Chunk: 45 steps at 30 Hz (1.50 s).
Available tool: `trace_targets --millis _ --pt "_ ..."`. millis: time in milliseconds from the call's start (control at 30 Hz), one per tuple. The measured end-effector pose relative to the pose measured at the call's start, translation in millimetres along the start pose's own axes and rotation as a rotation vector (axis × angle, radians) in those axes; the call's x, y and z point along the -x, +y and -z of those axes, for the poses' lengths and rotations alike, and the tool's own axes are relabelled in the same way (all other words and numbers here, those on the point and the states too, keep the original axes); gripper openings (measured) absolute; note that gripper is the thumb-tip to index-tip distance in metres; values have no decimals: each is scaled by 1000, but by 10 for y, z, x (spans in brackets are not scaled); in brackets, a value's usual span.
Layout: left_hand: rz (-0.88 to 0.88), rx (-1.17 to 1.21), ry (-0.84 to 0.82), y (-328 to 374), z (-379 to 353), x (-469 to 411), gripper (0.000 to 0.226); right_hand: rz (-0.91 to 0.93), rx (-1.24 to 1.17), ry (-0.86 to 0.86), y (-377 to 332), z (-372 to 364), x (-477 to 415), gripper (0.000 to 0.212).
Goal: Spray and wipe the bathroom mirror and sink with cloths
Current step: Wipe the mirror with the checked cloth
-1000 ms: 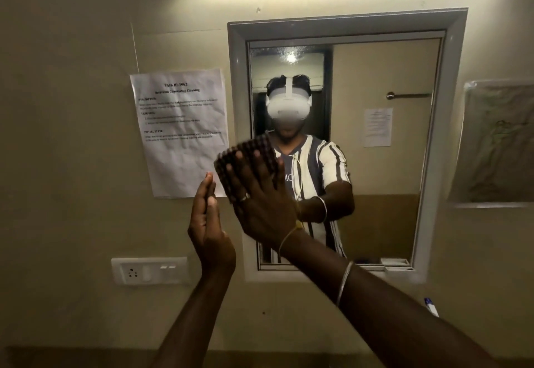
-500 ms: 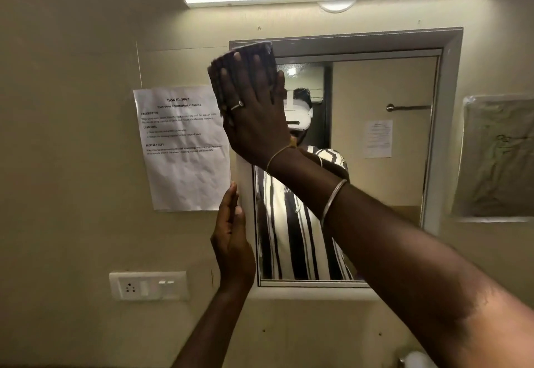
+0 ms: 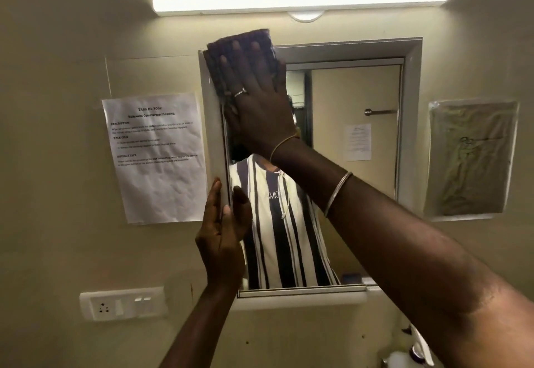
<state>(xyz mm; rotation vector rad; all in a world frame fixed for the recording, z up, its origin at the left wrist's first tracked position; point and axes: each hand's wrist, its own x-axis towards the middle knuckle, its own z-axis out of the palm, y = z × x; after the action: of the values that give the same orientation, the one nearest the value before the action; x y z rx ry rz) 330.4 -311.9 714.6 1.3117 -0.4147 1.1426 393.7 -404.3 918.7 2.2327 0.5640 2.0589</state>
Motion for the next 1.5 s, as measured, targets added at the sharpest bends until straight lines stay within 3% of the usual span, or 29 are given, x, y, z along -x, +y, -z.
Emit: trace_targets --millis 667,1000,1500 --pt "-119 -154 39 -162 -164 60 51 -201 165 110 1797 463 674 70" --pt "-173 -136 -14 -230 -116 103 51 -358 132 65 1952 541 1075 73" --pt "-164 -149 -85 -331 -62 520 48 -341 -27 -121 1695 633 2655 71"
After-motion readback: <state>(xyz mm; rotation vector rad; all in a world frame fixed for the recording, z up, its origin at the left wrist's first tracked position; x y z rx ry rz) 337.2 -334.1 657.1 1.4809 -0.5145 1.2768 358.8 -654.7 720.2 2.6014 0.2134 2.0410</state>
